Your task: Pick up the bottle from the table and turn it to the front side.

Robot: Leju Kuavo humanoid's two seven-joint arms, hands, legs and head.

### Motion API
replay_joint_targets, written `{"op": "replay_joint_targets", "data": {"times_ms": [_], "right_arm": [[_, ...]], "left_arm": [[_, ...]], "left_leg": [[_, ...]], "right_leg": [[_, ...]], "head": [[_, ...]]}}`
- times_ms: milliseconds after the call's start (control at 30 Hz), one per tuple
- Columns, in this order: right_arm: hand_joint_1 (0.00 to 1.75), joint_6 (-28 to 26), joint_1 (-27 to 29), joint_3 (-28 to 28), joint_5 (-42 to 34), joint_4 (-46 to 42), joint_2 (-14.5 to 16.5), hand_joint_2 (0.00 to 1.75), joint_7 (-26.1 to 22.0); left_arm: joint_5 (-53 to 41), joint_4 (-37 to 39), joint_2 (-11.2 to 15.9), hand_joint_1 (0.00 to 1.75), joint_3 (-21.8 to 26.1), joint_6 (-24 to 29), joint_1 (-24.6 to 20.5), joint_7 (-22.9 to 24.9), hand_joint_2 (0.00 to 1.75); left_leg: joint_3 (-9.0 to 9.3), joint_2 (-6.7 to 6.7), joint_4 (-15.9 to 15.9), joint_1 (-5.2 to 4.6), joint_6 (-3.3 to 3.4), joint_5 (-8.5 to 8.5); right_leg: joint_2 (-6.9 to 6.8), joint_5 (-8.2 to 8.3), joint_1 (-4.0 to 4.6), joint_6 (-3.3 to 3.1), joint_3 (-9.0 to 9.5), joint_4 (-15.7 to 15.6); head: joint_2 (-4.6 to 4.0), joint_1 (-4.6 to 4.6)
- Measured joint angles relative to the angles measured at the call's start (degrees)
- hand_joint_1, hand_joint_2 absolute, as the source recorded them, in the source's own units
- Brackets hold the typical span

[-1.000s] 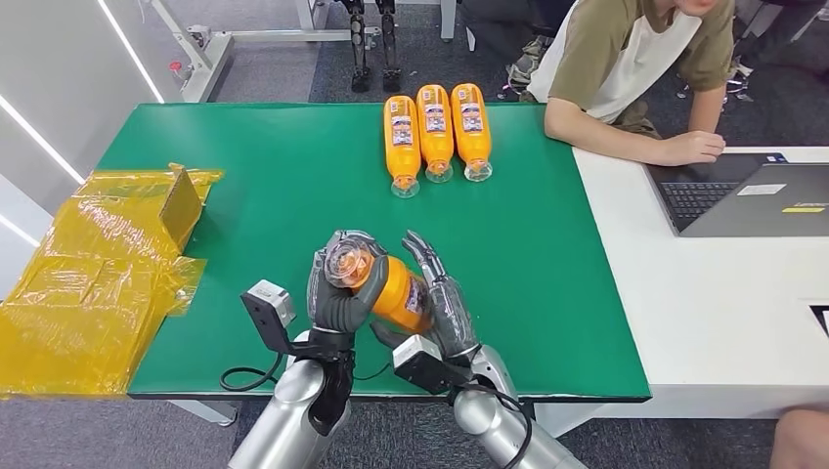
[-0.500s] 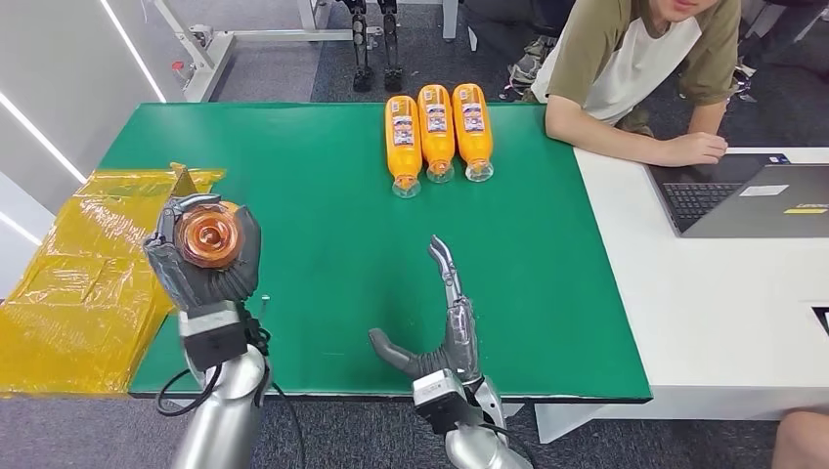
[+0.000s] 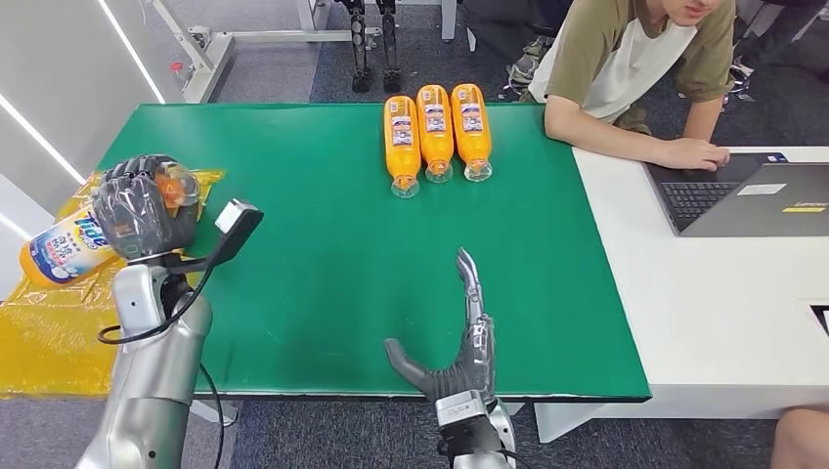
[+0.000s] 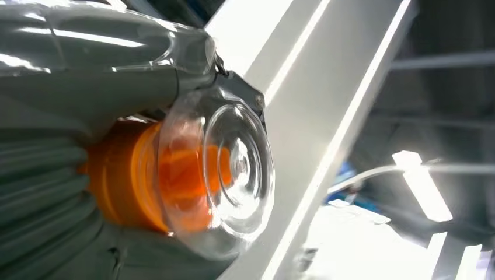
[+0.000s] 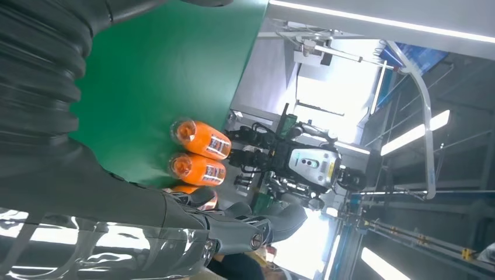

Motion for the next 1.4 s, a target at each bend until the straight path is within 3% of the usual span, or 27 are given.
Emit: {"op": "replay_joint_targets", "data": {"times_ms": [133, 267, 467, 700, 1000, 1333, 1400], "right_arm": [[0.00, -0.63, 0.71, -0.48, -0.30, -0.35, 0.00, 1.75, -0.39], [0.00, -1.00, 0.95, -0.62, -0.39, -0.50, 0.00, 1.75, -0.64], [0.00, -0.56, 0.92, -0.62, -0.09, -0.57, 0.04, 1.75, -0.02], [0.00, 0.31, 0.83, -0.62, -0.09, -0.48, 0.09, 1.75, 0.19], [0.00, 0.96, 0.66, -0.57, -0.77, 0.13, 0.09, 1.75, 0.06], [0.00, 3.50, -0.13, -0.31, -0.91, 0.55, 0.38, 1.75, 0.83], [0.00, 4.42, -0.55, -0.22, -1.02, 0.75, 0.48, 1.75, 0.92]], "left_arm": [[-0.56, 11.61, 3.18, 1.75, -5.14, -1.46, -3.97, 6.08, 1.75], [-0.63, 18.49, 4.86, 1.75, -13.33, -3.75, -5.16, 7.95, 1.75], [-0.64, 23.64, 6.13, 1.75, -23.25, -5.13, -4.76, 6.49, 1.75], [-0.56, 26.02, 7.04, 1.75, -31.00, -6.27, -2.84, 3.76, 1.75], [-0.11, 27.60, 7.15, 1.75, -33.70, -6.46, -0.26, 3.51, 1.75], [4.89, 28.19, 7.17, 1.75, -33.29, -9.68, 0.88, 5.25, 1.75], [5.76, 28.19, 7.10, 1.61, -32.68, -10.87, 0.73, 5.27, 1.75]], "left_leg": [[-0.01, 0.02, 0.00, 0.00, -0.02, 0.01], [-0.03, 0.05, -0.01, -0.01, -0.05, -0.01], [-0.04, 0.06, -0.04, -0.01, -0.09, -0.05], [-0.03, 0.06, -0.10, 0.00, -0.10, -0.04], [-0.04, 0.05, -0.11, 0.00, -0.11, -0.04], [-0.01, 0.04, -0.12, -0.01, -0.11, -0.04], [0.01, 0.04, -0.13, -0.01, -0.12, -0.05]], "right_leg": [[0.06, 0.01, -0.01, -0.02, -0.03, 0.00], [0.13, 0.01, -0.03, -0.02, -0.04, 0.00], [0.14, 0.00, -0.03, -0.03, -0.05, -0.01], [0.12, -0.01, -0.02, -0.05, -0.06, 0.01], [0.11, -0.03, -0.01, -0.08, -0.09, 0.01], [0.10, -0.03, -0.02, -0.08, -0.08, 0.01], [0.11, -0.03, -0.02, -0.08, -0.07, 0.02]], "head": [[0.00, -0.01], [0.00, 0.01], [0.00, 0.00], [0.00, 0.00], [0.00, 0.00], [0.00, 0.00], [0.00, 0.00]]}}
